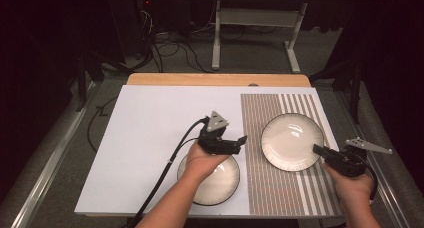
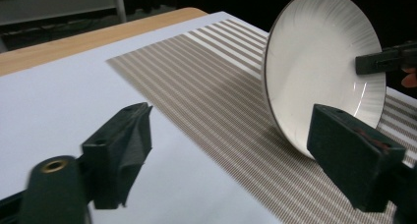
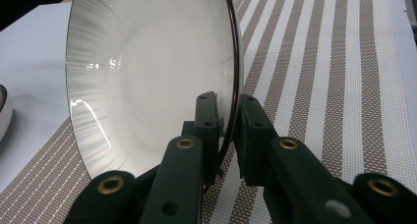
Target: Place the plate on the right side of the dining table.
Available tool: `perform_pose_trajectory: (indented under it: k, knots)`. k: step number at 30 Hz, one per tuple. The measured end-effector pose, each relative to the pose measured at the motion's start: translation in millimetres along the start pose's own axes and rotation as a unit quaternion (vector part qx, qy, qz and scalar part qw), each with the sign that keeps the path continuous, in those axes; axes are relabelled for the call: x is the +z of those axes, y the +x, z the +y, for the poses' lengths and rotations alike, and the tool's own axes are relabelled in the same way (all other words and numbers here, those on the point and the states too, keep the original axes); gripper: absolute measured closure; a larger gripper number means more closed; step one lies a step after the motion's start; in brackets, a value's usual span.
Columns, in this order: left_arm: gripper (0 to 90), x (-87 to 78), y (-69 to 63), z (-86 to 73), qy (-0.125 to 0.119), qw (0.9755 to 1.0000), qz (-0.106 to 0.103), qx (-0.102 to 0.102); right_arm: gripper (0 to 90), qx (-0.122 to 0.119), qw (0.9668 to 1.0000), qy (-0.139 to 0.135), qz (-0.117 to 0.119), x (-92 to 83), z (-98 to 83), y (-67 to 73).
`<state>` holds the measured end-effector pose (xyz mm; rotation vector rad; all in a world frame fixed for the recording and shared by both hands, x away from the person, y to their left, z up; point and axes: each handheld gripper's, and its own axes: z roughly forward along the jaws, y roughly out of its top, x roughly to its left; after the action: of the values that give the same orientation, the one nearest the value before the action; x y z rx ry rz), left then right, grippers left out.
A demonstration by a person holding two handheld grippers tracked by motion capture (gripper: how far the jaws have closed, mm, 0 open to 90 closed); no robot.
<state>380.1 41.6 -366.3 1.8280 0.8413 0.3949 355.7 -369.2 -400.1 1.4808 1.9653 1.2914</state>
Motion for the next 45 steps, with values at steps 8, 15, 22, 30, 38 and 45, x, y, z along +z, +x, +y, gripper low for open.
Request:
perform_pose_trajectory:
  k: [8,15,22,30,38,45]
  knots:
    - [9.3,-57.8,29.5,-29.2,-0.023,0.9991,0.036,-0.002,81.6,-0.003,0.9999,0.006,-0.011,3.3,1.4,1.7]
    - [1.1,-102.9,48.3,-50.2,-0.034,0.9968,0.073,-0.008,79.7,0.000,0.9996,0.017,-0.021,7.6,1.3,1.1]
    - [0.0,-134.6,58.7,-69.3,-0.035,0.9949,0.094,-0.005,78.0,0.018,0.9989,0.032,-0.028,13.6,1.4,-2.0]
    - [0.0,-145.6,68.0,-77.5,-0.045,0.9933,0.106,-0.012,77.5,0.036,0.9981,0.038,-0.031,19.2,4.2,-4.0]
    - [0.0,-146.5,71.2,-77.7,-0.047,0.9931,0.107,-0.015,74.7,0.064,0.9958,0.055,-0.036,28.5,4.4,-10.4]
    - [0.0,-144.2,72.7,-78.4,-0.042,0.9933,0.107,-0.016,72.4,0.079,0.9934,0.068,-0.047,34.3,4.0,-12.4]
